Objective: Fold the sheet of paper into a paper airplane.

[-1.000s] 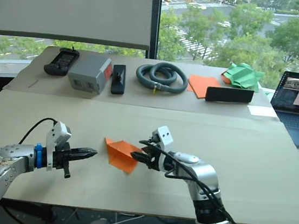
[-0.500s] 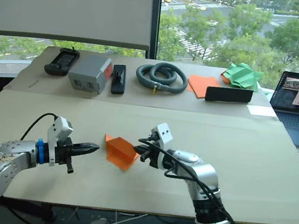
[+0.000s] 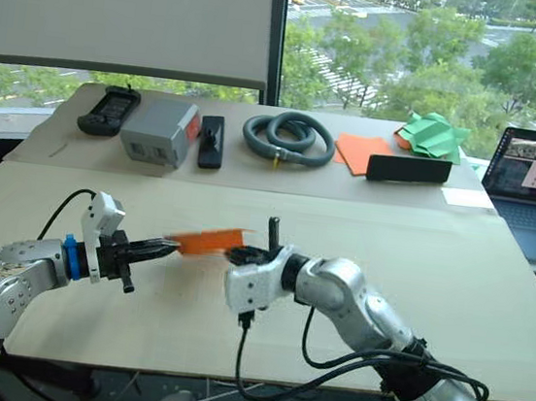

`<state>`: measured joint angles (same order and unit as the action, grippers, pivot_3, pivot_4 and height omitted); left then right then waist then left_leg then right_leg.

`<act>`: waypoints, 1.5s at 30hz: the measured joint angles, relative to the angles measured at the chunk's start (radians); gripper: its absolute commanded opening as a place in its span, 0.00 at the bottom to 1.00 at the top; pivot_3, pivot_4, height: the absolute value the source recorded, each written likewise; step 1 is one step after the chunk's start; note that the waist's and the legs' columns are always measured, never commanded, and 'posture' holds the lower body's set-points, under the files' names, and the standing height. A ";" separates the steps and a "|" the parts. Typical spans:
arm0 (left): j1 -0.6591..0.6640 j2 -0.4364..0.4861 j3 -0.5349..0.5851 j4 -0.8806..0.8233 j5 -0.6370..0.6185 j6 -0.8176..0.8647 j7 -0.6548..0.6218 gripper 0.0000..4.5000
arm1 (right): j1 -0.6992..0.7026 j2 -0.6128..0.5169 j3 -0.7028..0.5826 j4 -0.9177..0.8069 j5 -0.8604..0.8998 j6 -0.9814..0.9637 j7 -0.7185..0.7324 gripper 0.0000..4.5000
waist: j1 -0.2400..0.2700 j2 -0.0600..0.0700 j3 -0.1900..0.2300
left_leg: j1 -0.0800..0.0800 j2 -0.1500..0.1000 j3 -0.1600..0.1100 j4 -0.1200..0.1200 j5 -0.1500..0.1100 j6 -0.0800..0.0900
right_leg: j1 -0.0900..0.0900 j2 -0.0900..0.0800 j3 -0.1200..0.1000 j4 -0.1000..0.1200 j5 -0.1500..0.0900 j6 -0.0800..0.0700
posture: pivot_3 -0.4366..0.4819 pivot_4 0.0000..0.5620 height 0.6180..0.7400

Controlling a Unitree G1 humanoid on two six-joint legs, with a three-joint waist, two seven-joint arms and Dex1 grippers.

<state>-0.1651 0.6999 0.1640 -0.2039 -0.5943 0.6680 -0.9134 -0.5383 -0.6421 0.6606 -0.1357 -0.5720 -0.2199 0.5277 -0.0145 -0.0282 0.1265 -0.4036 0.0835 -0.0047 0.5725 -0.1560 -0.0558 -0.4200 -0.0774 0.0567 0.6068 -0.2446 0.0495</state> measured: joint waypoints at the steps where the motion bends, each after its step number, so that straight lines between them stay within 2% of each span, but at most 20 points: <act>1: 0.009 0.000 0.005 -0.001 -0.003 0.006 0.000 0.02 | 0.009 -0.005 0.013 0.047 -0.048 -0.036 -0.019 0.01 | 0.000 0.000 0.000 | 0.000 0.000 0.000 0.000 0.000 0.000 | 0.000 0.000 0.000 0.000 0.000 0.000 | 0.48 0.27 0.79; 6: 0.027 0.002 0.013 -0.001 -0.004 0.011 -0.003 0.02 | 0.056 0.004 0.036 0.105 -0.117 -0.131 -0.028 0.01 | -0.001 -0.002 0.000 | 0.003 0.000 0.001 0.000 0.000 0.000 | 0.002 0.001 0.002 0.003 0.000 0.000 | 0.48 0.27 0.79; 10: 0.043 0.002 0.015 -0.004 -0.004 0.011 -0.002 0.02 | 0.095 0.019 0.004 0.098 -0.054 -0.147 0.028 0.27 | -0.001 -0.004 0.001 | 0.014 0.000 0.001 0.000 0.000 0.000 | 0.013 0.001 0.003 0.002 0.000 0.000 | 0.48 0.27 0.79; 11: 0.049 0.002 0.014 -0.006 -0.004 0.011 -0.001 0.02 | 0.110 0.027 -0.012 0.089 -0.016 -0.147 0.054 0.37 | -0.001 -0.005 0.001 | 0.016 0.000 0.001 0.000 0.000 0.000 | 0.016 0.001 0.002 0.001 0.000 0.000 | 0.48 0.27 0.79; 13: 0.051 0.001 0.014 -0.012 -0.003 0.011 0.003 0.02 | 0.122 0.038 -0.030 0.076 0.049 -0.141 0.094 0.49 | -0.001 -0.007 0.002 | 0.016 0.000 0.001 0.000 0.000 0.000 | 0.016 0.001 0.002 0.001 0.000 0.000 | 0.48 0.27 0.79; 16: 0.051 0.000 0.014 -0.024 -0.003 0.012 0.011 0.02 | 0.132 0.088 -0.075 0.035 0.218 -0.043 0.197 0.49 | -0.001 -0.006 0.004 | 0.015 0.000 0.001 0.000 0.000 0.000 | 0.015 0.001 0.003 0.001 0.000 0.000 | 0.48 0.27 0.79; 19: 0.050 -0.009 0.010 -0.032 -0.003 0.014 0.027 0.02 | 0.121 0.160 -0.156 -0.030 0.399 0.156 0.275 0.49 | -0.001 -0.006 0.004 | 0.015 0.000 0.001 0.000 0.000 0.000 | 0.015 0.001 0.003 0.001 0.000 0.000 | 0.48 0.27 0.79; 22: 0.048 -0.022 0.003 -0.044 -0.004 0.020 0.034 0.02 | 0.095 0.221 -0.223 -0.062 0.521 0.375 0.307 0.32 | 0.002 -0.006 0.004 | 0.015 0.000 0.001 0.000 0.000 0.000 | 0.015 0.001 0.003 0.002 0.000 0.000 | 0.48 0.27 0.79; 26: 0.034 -0.022 -0.004 -0.044 -0.003 0.030 0.036 0.02 | 0.084 0.243 -0.243 -0.064 0.561 0.546 0.315 0.02 | 0.004 -0.005 0.004 | 0.014 0.000 0.001 0.000 0.000 0.000 | 0.015 0.000 0.002 0.001 0.000 0.000 | 0.48 0.27 0.79; 36: -0.150 -0.027 -0.072 0.036 0.023 0.011 0.004 0.02 | 0.145 0.263 -0.171 0.022 0.520 0.664 0.290 0.00 | 0.000 -0.004 0.004 | 0.014 0.000 0.000 0.000 0.000 0.000 | 0.015 0.001 0.003 0.001 0.000 0.000 | 0.48 0.27 0.79; 45: -0.264 -0.065 -0.223 0.239 0.171 -0.125 -0.043 0.02 | 0.165 0.278 -0.165 -0.013 0.515 0.715 0.256 0.00 | -0.001 -0.003 0.004 | 0.015 0.000 0.000 0.000 0.000 0.000 | 0.016 0.001 0.003 0.001 0.000 0.000 | 0.48 0.27 0.79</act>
<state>-0.4290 0.6347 -0.0590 0.0348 -0.4235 0.5428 -0.9560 -0.3732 -0.3641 0.4958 -0.1486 -0.0571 0.4948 0.7838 -0.0152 -0.0315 0.1301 -0.3891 0.0832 -0.0044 0.5725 -0.1562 -0.0560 -0.4044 -0.0761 0.0593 0.6083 -0.2448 0.0497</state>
